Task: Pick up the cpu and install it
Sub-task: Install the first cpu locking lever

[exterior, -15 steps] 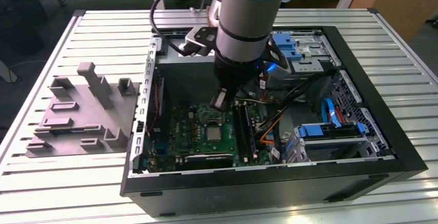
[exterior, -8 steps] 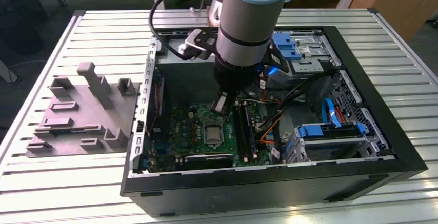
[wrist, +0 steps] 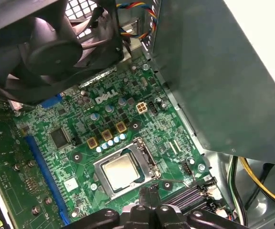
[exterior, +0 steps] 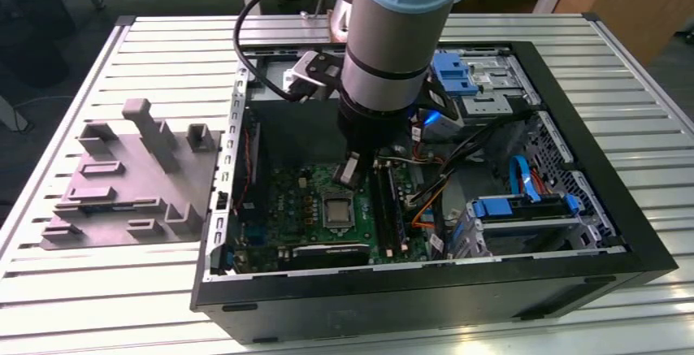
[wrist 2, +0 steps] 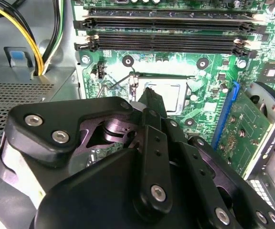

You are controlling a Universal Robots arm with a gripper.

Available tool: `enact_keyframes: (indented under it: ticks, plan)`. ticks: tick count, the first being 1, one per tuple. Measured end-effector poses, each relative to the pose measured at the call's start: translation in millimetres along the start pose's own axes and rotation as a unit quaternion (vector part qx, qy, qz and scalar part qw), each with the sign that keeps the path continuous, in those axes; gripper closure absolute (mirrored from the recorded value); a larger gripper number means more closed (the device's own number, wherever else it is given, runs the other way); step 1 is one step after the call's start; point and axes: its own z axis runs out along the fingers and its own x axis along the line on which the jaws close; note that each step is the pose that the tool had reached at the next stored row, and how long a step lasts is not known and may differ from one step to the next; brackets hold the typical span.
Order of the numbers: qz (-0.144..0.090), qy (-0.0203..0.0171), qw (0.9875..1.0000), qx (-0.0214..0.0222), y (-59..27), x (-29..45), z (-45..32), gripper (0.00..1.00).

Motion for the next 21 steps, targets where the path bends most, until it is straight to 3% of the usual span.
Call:
enact_keyframes:
  ticks: [13,21]
  plan:
    - [0.0,0.0,1.0,-0.0001,-0.7,-0.3,0.0,0.89]
    - [0.0,0.0,1.0,0.0,-4.4,-5.9,-1.4,0.89]
